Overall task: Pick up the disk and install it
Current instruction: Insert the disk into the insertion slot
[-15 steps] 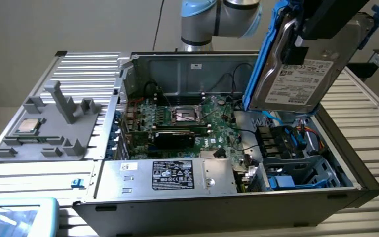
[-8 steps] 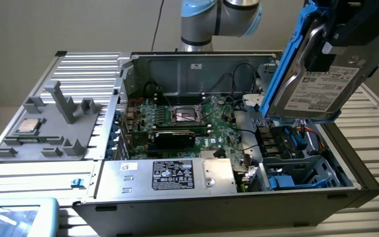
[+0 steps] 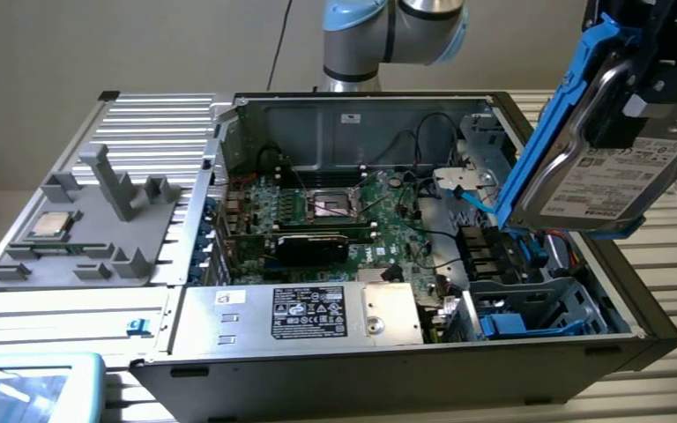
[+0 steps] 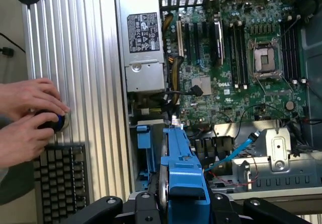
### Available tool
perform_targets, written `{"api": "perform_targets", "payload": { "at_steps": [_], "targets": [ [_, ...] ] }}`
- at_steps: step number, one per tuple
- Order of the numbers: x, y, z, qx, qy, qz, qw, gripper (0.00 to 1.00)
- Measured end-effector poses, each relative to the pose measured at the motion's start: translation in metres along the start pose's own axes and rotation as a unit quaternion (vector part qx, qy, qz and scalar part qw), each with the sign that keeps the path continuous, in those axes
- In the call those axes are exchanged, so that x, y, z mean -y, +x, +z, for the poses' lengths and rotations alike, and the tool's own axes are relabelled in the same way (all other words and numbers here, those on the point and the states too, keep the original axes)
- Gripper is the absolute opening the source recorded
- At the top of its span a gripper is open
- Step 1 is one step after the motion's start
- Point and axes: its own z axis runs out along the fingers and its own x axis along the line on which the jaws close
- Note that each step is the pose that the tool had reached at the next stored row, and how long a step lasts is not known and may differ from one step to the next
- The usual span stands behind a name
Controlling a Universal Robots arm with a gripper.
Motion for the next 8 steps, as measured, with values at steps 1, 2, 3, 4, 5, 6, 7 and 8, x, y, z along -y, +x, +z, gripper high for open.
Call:
{"api": "perform_targets", "payload": {
  "at_steps": [1, 2, 3, 4, 5, 6, 7, 8],
  "targets": [
    [0.0016, 0.0018, 0.0000, 0.0000, 0.0000, 0.000, 1.0000, 0.37],
    [0.0033, 0.0040, -0.0001, -0.0001, 0.0000, 0.000, 1.0000, 0.37],
    [0.0046, 0.0063, 0.0000, 0.0000, 0.0000, 0.000, 1.0000, 0.37],
    [0.0053, 0.0077, 0.0001, 0.0000, 0.0000, 0.000, 1.0000, 0.37],
    [0.0056, 0.0082, 0.0000, -0.0001, 0.0001, 0.000, 1.0000, 0.37],
    [0.0057, 0.0083, 0.0000, 0.0000, 0.0002, 0.000, 1.0000, 0.37],
    [0.0057, 0.0083, 0.0000, 0.0000, 0.0002, 0.000, 1.0000, 0.37],
    [0.0058, 0.0083, 0.0000, 0.0000, 0.0002, 0.000, 1.0000, 0.37]
  ]
}}
